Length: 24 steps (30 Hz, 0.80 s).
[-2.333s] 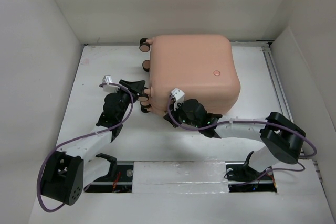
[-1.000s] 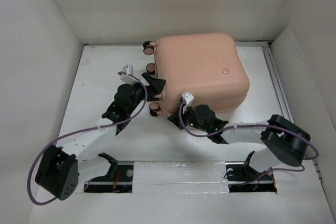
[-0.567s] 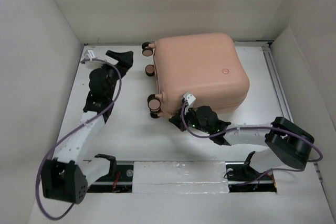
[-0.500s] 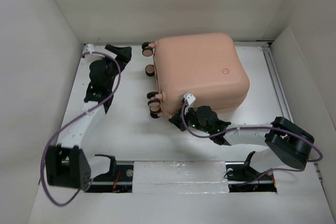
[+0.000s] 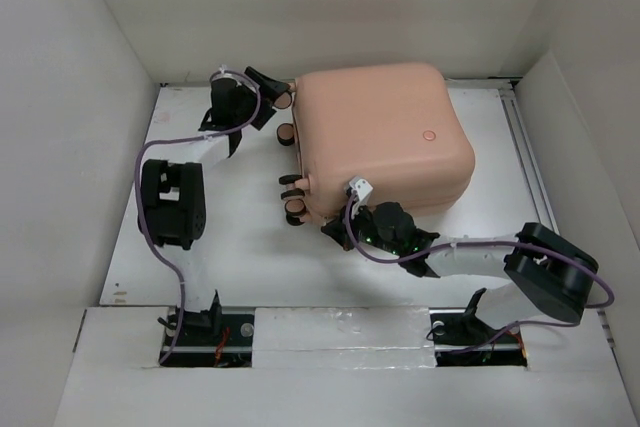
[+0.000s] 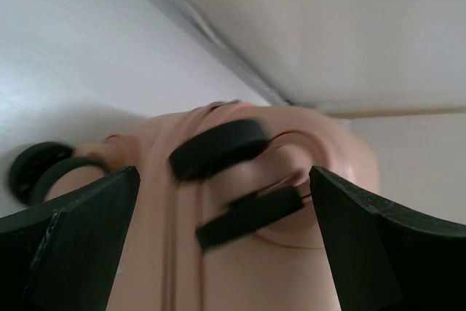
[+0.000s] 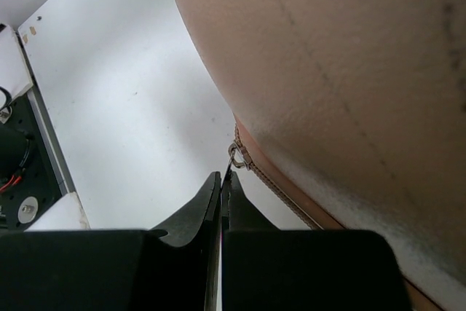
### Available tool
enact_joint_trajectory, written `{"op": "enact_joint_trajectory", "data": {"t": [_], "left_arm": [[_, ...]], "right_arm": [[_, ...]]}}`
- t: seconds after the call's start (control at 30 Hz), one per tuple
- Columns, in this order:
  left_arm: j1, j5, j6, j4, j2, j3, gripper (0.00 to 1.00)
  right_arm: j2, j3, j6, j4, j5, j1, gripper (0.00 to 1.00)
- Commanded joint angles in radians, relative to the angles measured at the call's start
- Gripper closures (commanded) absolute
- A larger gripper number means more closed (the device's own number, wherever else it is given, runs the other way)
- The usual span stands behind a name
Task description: Pack the luggage
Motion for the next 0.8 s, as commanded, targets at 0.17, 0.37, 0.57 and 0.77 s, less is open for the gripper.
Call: {"op": "enact_joint_trajectory", "data": {"t": [0.17,0.37,0.57,0.77], "left_arm": [[-0.004,0.143,-0.254,0.342,0.152,0.134,0.11],[-0.013,0.155,-0.413,0.598,0.223,0.077,0.4],[-0.014,0.12,-0.482,0.703,0.232,0.034,1.0],[0.022,0.049,-0.437,0.8,0.104,-0.143,1.0]], "right_arm": [[0.014,0.025,0.069,0.079,-0.225,0.081,1.0],[-0.027,0.005,0.069,0.056,-0.176,0.081,1.0],[-0.07,0.005,0.069,-0.013,-0.113,0.081,1.0],[-0.162,-0.055,0.092,-0.022,-0.211,-0.081,1.0]]}}
